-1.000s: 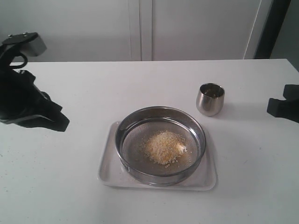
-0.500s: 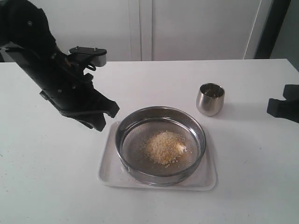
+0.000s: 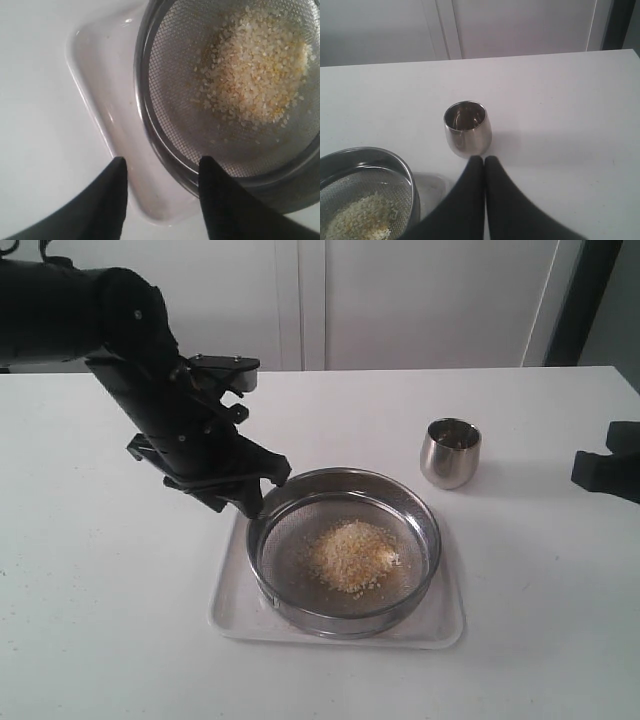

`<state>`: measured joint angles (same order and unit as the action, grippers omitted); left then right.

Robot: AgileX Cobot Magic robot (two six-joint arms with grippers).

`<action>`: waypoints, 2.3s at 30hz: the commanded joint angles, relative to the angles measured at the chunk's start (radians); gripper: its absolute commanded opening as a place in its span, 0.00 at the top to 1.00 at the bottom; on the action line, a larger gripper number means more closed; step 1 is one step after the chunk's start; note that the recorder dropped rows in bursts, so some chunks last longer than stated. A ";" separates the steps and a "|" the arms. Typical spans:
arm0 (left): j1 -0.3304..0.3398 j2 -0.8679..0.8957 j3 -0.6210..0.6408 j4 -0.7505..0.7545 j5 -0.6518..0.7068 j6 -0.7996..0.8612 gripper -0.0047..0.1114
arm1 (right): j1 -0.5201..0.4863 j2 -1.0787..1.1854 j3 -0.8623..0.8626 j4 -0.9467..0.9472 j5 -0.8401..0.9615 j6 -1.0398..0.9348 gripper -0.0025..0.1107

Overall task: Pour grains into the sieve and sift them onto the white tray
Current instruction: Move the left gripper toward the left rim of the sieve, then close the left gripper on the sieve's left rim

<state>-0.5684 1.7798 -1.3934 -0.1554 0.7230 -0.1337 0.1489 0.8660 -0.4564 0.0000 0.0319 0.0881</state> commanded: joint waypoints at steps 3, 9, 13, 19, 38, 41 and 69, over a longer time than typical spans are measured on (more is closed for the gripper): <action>-0.016 0.069 -0.054 0.016 -0.015 -0.054 0.53 | 0.001 -0.006 0.003 0.000 -0.003 -0.006 0.98; -0.016 0.123 -0.062 0.077 -0.068 -0.124 0.53 | 0.001 -0.006 0.003 0.000 -0.003 -0.006 0.98; -0.038 0.152 -0.062 0.089 -0.096 -0.133 0.53 | 0.001 -0.006 0.003 0.000 -0.003 -0.006 0.98; -0.040 0.189 -0.062 0.112 -0.110 -0.162 0.53 | 0.001 -0.006 0.003 0.000 -0.003 -0.006 0.98; -0.051 0.210 -0.062 0.141 -0.123 -0.210 0.57 | 0.001 -0.006 0.003 0.000 -0.003 -0.006 0.98; -0.061 0.221 -0.062 0.141 -0.123 -0.215 0.57 | 0.001 -0.006 0.003 0.000 -0.003 -0.006 0.98; -0.060 0.221 -0.062 0.146 -0.101 -0.308 0.96 | 0.001 -0.006 0.003 0.000 -0.003 -0.006 0.98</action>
<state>-0.6270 2.0115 -1.4525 -0.0076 0.6204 -0.4247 0.1489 0.8660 -0.4564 0.0000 0.0319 0.0859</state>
